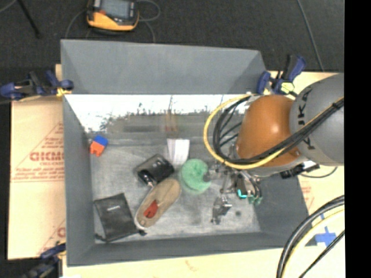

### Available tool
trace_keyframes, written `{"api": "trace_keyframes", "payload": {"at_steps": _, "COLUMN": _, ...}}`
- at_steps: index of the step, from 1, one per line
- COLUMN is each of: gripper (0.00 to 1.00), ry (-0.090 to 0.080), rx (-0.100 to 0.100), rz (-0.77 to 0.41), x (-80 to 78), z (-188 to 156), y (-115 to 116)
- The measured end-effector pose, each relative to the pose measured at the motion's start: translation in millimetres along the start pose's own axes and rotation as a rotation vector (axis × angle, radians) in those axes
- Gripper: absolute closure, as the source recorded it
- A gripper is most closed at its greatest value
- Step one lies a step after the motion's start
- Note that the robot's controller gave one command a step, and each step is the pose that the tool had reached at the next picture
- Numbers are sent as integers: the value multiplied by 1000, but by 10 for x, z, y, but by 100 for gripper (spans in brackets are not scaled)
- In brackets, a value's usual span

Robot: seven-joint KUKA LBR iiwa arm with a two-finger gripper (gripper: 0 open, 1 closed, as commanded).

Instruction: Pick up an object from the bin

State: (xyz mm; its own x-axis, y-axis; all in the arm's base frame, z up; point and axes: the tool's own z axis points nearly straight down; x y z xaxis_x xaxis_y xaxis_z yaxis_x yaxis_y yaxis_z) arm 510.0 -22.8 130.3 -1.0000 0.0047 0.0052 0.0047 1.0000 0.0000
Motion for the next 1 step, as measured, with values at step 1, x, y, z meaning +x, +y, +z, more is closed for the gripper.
{"api": "trace_keyframes", "payload": {"at_steps": 1, "gripper": 0, "ry": -8, "rx": 1, "rz": -1, "x": -20, "z": -41, "y": -2}}
